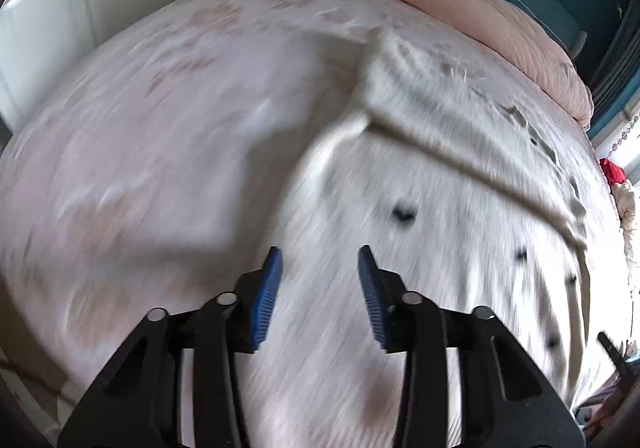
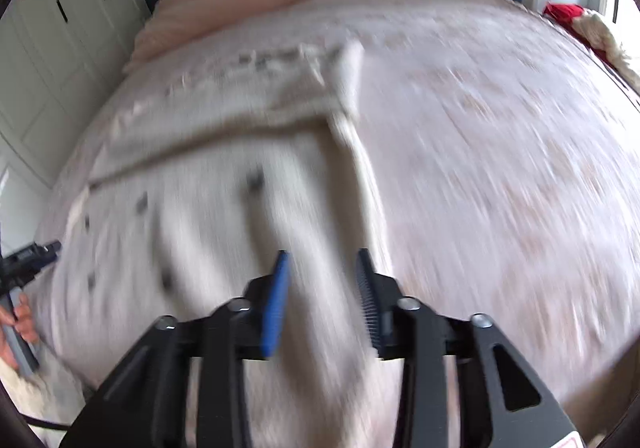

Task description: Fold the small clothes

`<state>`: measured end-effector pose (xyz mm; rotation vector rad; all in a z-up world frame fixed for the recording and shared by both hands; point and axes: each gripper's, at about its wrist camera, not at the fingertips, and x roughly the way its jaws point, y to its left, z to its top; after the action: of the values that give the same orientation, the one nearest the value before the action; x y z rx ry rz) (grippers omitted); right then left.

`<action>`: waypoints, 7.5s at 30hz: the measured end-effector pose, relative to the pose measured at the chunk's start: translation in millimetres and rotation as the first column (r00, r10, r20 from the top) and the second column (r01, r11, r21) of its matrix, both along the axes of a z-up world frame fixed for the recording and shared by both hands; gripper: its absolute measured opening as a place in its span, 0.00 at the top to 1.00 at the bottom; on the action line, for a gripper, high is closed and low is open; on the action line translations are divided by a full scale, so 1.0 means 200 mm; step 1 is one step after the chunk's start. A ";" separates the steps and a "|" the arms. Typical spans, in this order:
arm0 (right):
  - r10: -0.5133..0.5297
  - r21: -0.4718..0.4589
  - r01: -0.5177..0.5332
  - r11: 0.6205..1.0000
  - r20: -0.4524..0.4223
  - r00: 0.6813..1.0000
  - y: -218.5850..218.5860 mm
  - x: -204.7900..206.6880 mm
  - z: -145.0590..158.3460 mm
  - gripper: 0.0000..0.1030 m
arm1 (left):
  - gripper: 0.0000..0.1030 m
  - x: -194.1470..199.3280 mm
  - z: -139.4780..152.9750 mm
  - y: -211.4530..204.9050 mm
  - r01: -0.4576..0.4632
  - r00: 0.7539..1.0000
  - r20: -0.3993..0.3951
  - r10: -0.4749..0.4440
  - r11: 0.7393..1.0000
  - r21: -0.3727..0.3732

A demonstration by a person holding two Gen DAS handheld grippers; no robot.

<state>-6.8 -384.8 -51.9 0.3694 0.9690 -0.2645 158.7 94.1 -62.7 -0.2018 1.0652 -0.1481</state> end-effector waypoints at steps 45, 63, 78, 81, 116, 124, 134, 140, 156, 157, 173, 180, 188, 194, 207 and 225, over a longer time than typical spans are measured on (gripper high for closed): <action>0.021 0.321 0.009 0.947 -0.090 0.996 0.07 -0.41 -0.30 0.58 | 0.34 -0.49 -0.12 -0.11 0.097 0.987 -0.137 -0.079 0.986 0.136; 0.021 0.315 -0.066 0.947 0.143 0.990 0.09 -0.52 -0.03 0.93 | 0.94 -0.52 0.12 -0.03 0.149 0.979 -0.133 -0.153 0.988 -0.036; 0.167 0.245 -0.145 0.959 -0.072 0.983 0.22 -1.01 -0.02 0.93 | 0.94 -1.02 0.20 0.09 0.277 0.927 -0.250 -0.278 0.960 -0.042; 0.209 0.269 -0.171 0.948 -0.117 0.971 0.28 -1.11 -0.03 0.93 | 0.94 -1.08 0.21 0.12 0.287 0.915 -0.283 -0.287 0.957 -0.042; -0.166 0.319 0.067 0.945 0.296 0.941 -0.56 0.47 0.04 0.93 | 0.94 0.70 0.26 -0.59 0.070 0.996 0.061 -0.072 0.997 0.031; -0.206 0.346 0.124 0.930 0.211 0.955 -0.62 0.63 -0.19 0.92 | 0.91 0.87 -0.01 -0.68 0.052 0.999 -0.013 -0.051 0.995 0.084; -0.128 0.177 0.074 0.981 0.315 0.941 -0.46 0.42 0.10 0.53 | 0.36 0.68 0.23 -0.53 -0.026 0.989 0.144 0.025 1.000 0.007; -0.158 0.038 0.154 0.987 0.336 0.928 -0.44 0.17 0.16 0.28 | 0.26 0.44 0.26 -0.36 -0.020 0.983 0.182 0.009 0.998 0.060; -0.067 0.163 0.033 0.986 0.213 0.975 -0.44 0.53 0.02 0.94 | 0.92 0.71 0.06 -0.55 0.071 0.994 0.073 -0.077 0.994 0.081; -0.067 0.144 0.031 0.989 0.247 0.967 -0.43 0.52 0.08 0.94 | 0.92 0.71 0.10 -0.53 0.055 0.993 0.105 -0.062 0.996 0.070; 0.153 0.083 -0.181 0.980 0.266 0.952 0.10 0.60 0.10 0.80 | 0.55 0.44 0.22 -0.76 0.180 0.965 0.186 -0.186 0.983 0.046; 0.289 0.049 -0.299 0.953 0.144 0.946 0.31 0.80 -0.19 0.99 | 0.54 0.49 -0.08 -0.85 0.138 0.987 0.064 -0.146 0.984 0.111; -0.237 0.117 0.218 0.969 0.181 0.955 -0.63 0.19 -0.02 0.83 | 0.54 0.47 -0.04 -0.75 0.154 0.983 0.093 -0.160 0.986 0.066; -0.135 0.187 0.107 0.976 0.143 0.980 -0.40 -0.14 -0.09 0.47 | 0.40 0.17 0.09 -0.35 0.020 0.993 0.121 -0.018 1.000 -0.014; -0.133 0.212 0.085 0.974 0.223 0.966 -0.26 -0.08 -0.01 0.88 | 0.84 0.03 -0.02 -0.09 -0.104 0.994 -0.001 0.105 0.989 -0.108; 0.054 0.072 -0.073 0.995 0.244 0.968 0.04 0.19 0.19 0.85 | 0.62 0.03 0.40 -0.49 0.104 0.968 0.219 -0.121 0.990 0.090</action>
<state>31.1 -376.5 -14.7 0.4327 0.7512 -0.1189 164.9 -3.9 17.8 -0.0516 0.8556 -0.2257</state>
